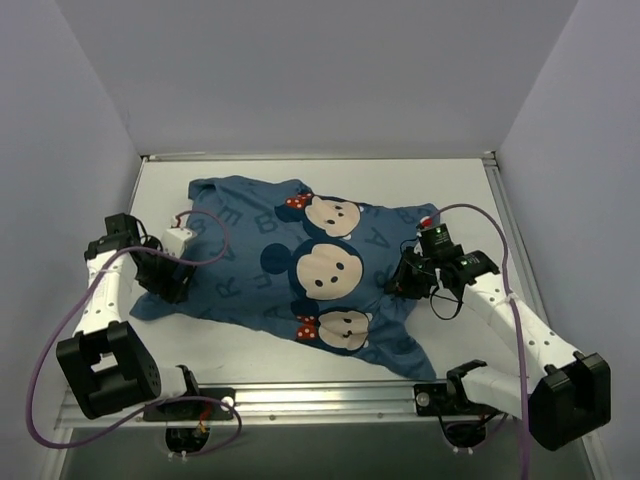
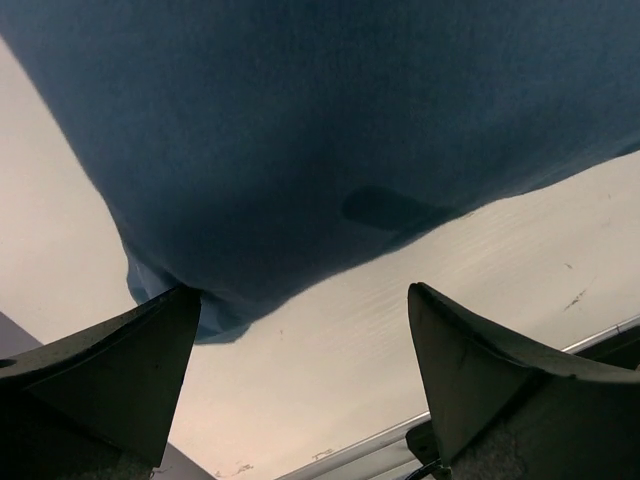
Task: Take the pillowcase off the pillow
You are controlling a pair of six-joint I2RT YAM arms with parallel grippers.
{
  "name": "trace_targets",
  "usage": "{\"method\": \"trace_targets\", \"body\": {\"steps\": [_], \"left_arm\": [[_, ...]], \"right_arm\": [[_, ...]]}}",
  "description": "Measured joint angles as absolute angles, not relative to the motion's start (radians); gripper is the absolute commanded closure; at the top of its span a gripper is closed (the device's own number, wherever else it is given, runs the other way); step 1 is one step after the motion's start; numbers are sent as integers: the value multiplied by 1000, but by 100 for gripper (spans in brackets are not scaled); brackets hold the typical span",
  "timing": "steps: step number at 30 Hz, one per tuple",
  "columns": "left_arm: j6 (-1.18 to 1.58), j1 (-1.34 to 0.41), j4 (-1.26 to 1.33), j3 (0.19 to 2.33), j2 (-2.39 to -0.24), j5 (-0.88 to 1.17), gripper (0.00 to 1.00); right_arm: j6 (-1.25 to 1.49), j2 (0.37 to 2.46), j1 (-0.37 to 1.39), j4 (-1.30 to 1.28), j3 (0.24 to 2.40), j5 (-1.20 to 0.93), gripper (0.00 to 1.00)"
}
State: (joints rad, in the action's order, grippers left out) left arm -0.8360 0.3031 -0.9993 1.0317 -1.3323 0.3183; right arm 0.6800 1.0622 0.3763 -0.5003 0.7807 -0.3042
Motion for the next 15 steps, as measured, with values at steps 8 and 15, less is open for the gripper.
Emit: {"method": "trace_targets", "body": {"steps": [8,15], "left_arm": [[-762,292,-832,993,-1367,300,6],[-740,253,-745,958,-1377,274,6]], "right_arm": [[591,1360,235,-315,1009,-277,83],[437,1428,183,-330,1131,-213,23]]}}
